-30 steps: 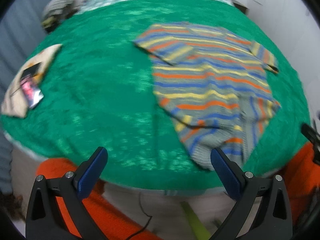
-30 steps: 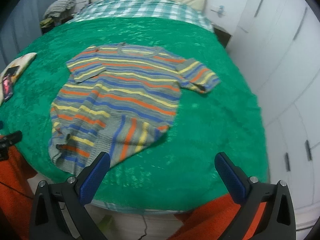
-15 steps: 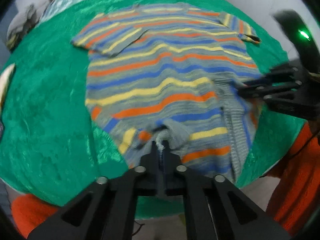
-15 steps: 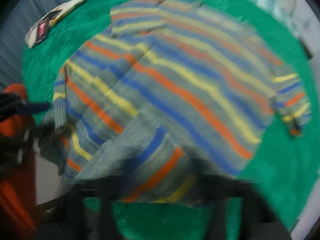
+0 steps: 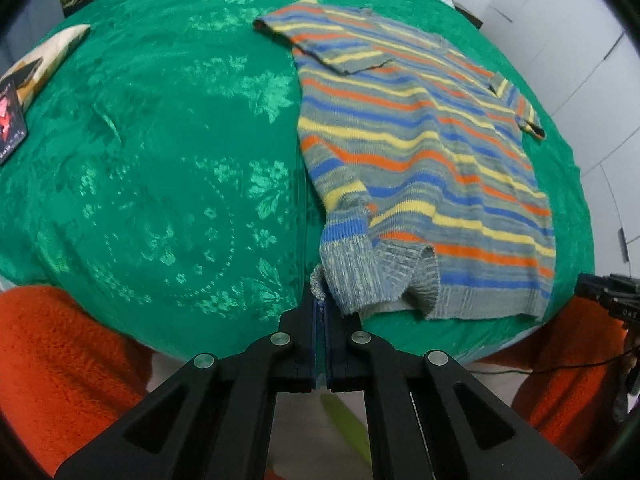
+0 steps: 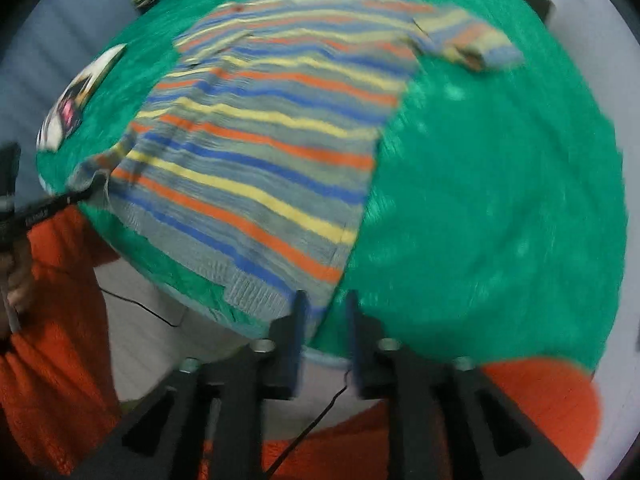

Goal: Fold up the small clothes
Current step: 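Grasp the sweater hem with both tools and pull it straight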

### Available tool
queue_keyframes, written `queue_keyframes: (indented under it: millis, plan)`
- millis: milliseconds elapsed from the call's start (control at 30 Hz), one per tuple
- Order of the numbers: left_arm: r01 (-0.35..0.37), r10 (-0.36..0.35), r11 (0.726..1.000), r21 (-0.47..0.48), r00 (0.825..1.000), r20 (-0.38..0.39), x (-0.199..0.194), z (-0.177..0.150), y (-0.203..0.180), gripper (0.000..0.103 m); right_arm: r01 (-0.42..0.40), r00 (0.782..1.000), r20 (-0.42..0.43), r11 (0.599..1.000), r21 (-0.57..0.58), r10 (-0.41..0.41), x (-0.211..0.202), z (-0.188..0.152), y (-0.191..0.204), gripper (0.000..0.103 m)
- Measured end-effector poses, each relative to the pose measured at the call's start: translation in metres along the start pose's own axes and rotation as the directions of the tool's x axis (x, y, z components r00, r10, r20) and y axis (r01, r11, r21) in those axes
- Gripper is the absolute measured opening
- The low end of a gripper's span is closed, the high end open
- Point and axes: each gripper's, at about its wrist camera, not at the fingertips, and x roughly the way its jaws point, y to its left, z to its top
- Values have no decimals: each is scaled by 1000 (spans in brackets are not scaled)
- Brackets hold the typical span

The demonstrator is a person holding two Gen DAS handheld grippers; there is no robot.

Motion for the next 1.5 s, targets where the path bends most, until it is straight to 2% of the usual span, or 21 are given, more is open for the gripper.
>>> queue_keyframes:
  millis: [67, 100, 133, 200, 233, 267, 300, 367, 467, 567, 633, 733, 767, 800, 867, 967, 1033, 1133, 1267, 1367, 1500]
  plan:
    - [11, -11, 1000, -14, 1000, -3, 0, -1, 5, 3, -45, 999, 1, 994, 95, 45, 0, -4, -11, 61]
    - [16, -16, 1000, -20, 1000, -2, -1, -1, 7, 5, -78, 997, 10, 988, 130, 78, -1, -4, -14, 64]
    - [23, -23, 999, -26, 1000, 1, -3, -3, 10, 6, -132, 991, 23, 977, 170, 130, -3, -5, -19, 64]
    - [56, -55, 998, -43, 998, 5, -8, -5, 18, 29, -169, 985, 15, 963, 211, 170, 1, -5, -23, 66]
    - [73, -72, 995, -62, 997, 18, -13, -6, 25, 37, -167, 985, -12, 958, 232, 174, 9, -5, -23, 66]
    - [83, -80, 993, -79, 996, 35, -17, -7, 30, 51, -152, 986, -28, 959, 240, 163, 18, -3, -22, 66]
    - [95, -90, 990, -100, 994, 61, -23, -7, 37, 58, -138, 987, -43, 961, 241, 152, 24, -1, -21, 66]
    - [133, -117, 982, -137, 987, 114, -36, -7, 50, 64, -130, 985, -77, 961, 243, 152, 41, 4, -16, 66]
    - [171, -142, 969, -181, 977, 161, -44, -1, 60, 79, -159, 976, -103, 955, 252, 190, 58, 8, -13, 66]
    - [195, -177, 970, -142, 976, 128, -26, 13, 50, 85, -162, 975, -112, 958, 237, 193, 65, 9, -7, 66]
    - [148, -145, 984, -103, 989, 34, 1, 20, 39, 84, -167, 974, -110, 956, 242, 198, 65, 11, -7, 66]
    - [62, -69, 995, -82, 995, -79, 31, 17, 31, 64, -183, 972, -98, 951, 249, 213, 62, 10, -8, 66]
    - [60, -70, 995, -83, 991, -112, 39, 15, 29, 44, -191, 971, -94, 950, 246, 220, 62, 10, -8, 63]
    - [69, -79, 994, -80, 987, -142, 45, 12, 27, 4, -205, 968, -94, 949, 239, 233, 62, 9, -8, 47]
    - [51, -56, 998, -30, 983, -174, 50, 9, 17, 4, -238, 958, -109, 949, 208, 264, 68, 11, -5, 5]
    - [-10, 16, 999, 45, 993, -119, 26, 9, 10, 3, -210, 965, -130, 966, 151, 229, 57, 12, -1, 5]
    - [-30, 34, 999, 38, 995, -92, 5, 11, 15, 3, -126, 982, -130, 990, 65, 134, 31, 11, 1, 5]
    - [-35, 41, 998, 60, 993, -113, 6, 12, 13, 3, -36, 992, -122, 999, 27, 39, 7, 12, -8, 4]
    - [-129, 154, 982, 140, 971, -185, 47, 4, 1, 3, 8, 981, -192, 999, 37, -1, 34, 9, -16, 4]
    - [-156, 181, 978, 140, 965, -190, 57, -1, 1, 3, 29, 972, -235, 997, 65, -13, 59, 3, -19, 4]
    - [-184, 211, 971, 155, 961, -179, 65, -5, -6, 3, 39, 971, -238, 995, 91, -17, 64, 8, -20, 4]
